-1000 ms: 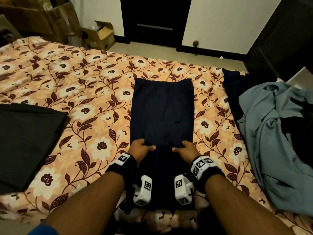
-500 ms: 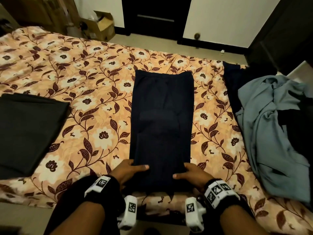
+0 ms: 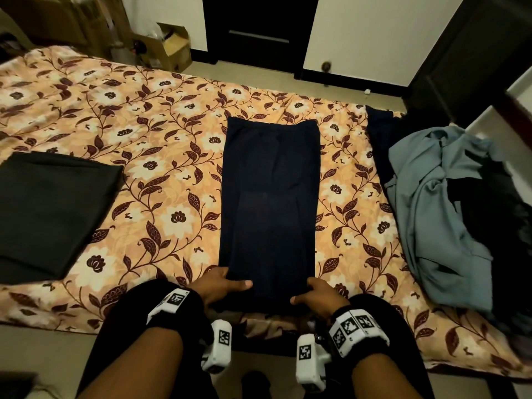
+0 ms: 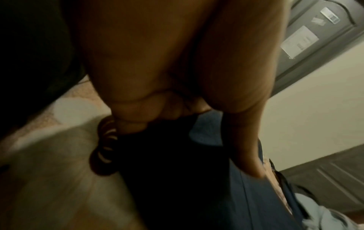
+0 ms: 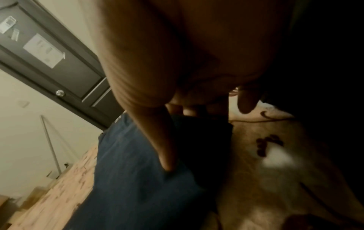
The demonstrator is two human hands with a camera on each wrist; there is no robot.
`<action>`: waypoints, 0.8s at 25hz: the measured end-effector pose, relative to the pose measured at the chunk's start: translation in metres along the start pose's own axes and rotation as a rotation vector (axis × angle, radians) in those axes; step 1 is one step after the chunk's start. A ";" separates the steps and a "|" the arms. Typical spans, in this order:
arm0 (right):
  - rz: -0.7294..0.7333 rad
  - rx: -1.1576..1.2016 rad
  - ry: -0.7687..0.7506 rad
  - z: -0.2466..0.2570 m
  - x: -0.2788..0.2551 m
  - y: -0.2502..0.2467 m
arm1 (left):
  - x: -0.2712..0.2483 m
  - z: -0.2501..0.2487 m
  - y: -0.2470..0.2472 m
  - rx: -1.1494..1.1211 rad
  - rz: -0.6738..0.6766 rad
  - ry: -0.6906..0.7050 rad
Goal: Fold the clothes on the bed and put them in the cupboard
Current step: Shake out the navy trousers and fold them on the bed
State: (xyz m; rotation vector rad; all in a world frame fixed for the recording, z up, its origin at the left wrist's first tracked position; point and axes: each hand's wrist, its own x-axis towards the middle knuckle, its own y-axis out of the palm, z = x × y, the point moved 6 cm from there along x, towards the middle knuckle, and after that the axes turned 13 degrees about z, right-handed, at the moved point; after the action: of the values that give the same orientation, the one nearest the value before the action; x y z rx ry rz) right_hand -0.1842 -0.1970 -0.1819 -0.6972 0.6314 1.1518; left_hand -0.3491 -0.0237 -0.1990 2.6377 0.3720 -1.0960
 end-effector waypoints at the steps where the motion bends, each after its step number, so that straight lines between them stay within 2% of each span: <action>1: 0.030 0.028 -0.012 0.003 0.000 -0.001 | -0.002 0.001 0.000 -0.021 0.041 -0.009; 4: 0.049 -0.022 0.025 0.006 0.006 -0.016 | -0.001 -0.002 -0.005 -0.036 -0.014 -0.033; 7: 0.078 -0.183 0.147 -0.004 0.011 -0.021 | -0.003 -0.015 -0.006 -0.026 -0.111 -0.040; 11: -0.144 -0.033 -0.009 0.034 0.036 -0.053 | 0.011 -0.063 -0.018 -0.368 -0.189 0.196; 13: -0.164 0.108 -0.085 0.064 0.058 -0.065 | 0.034 -0.089 -0.028 -0.493 -0.206 0.254; 17: -0.085 -0.054 -0.037 0.100 0.092 -0.070 | 0.072 -0.118 -0.047 -0.329 -0.363 0.186; 18: -0.083 -0.074 -0.068 0.108 0.097 -0.074 | 0.075 -0.128 -0.049 -0.271 -0.379 0.200; 20: -0.123 -0.060 -0.184 0.127 0.102 -0.084 | 0.077 -0.154 -0.050 -0.187 -0.375 0.330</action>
State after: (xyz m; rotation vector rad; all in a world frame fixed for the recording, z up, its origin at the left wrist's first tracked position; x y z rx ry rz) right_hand -0.0633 -0.0602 -0.1643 -0.6634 0.3949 1.1098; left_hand -0.2128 0.0846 -0.1560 2.6366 1.0178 -0.6675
